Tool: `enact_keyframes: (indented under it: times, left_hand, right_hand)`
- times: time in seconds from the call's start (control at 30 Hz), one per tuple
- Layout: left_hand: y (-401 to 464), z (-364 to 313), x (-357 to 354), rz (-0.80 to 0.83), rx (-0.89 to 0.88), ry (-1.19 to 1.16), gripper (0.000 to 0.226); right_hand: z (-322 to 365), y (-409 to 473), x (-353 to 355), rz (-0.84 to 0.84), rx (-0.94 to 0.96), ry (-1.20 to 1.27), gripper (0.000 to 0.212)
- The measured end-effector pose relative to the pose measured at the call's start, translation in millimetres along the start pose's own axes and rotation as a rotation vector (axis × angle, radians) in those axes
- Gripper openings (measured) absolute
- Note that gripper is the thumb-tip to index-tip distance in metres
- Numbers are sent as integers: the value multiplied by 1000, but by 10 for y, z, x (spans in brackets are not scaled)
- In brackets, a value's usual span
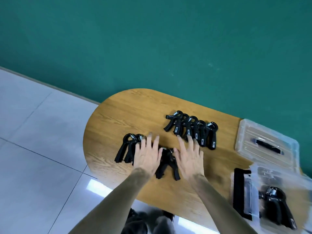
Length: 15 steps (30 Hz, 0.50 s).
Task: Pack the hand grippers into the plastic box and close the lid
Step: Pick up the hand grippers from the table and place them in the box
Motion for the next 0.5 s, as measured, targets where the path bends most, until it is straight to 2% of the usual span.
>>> enact_keyframes:
  times: [0.23, 0.4, 0.5]
  left_hand:
    - [307, 530, -290, 96, 50, -33, 63]
    - [604, 932, -566, 167, 97, 26, 70]
    - [783, 1107, -733, 181, 137, -44, 69]
  right_hand:
    - [215, 488, -225, 81, -57, 80, 53]
    - [296, 919, -338, 114, -18, 63, 52]
    - [329, 1240, -366, 112, -22, 64, 53]
Point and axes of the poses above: each hand's wrist, its own y-axis towards the middle knuckle, its own x-axis out of the back of the hand, z = x × y, the point moved 3 cm from there along y, towards the middle knuckle, and after that the axes turned 15 degrees about z, right-handed, at the moved point
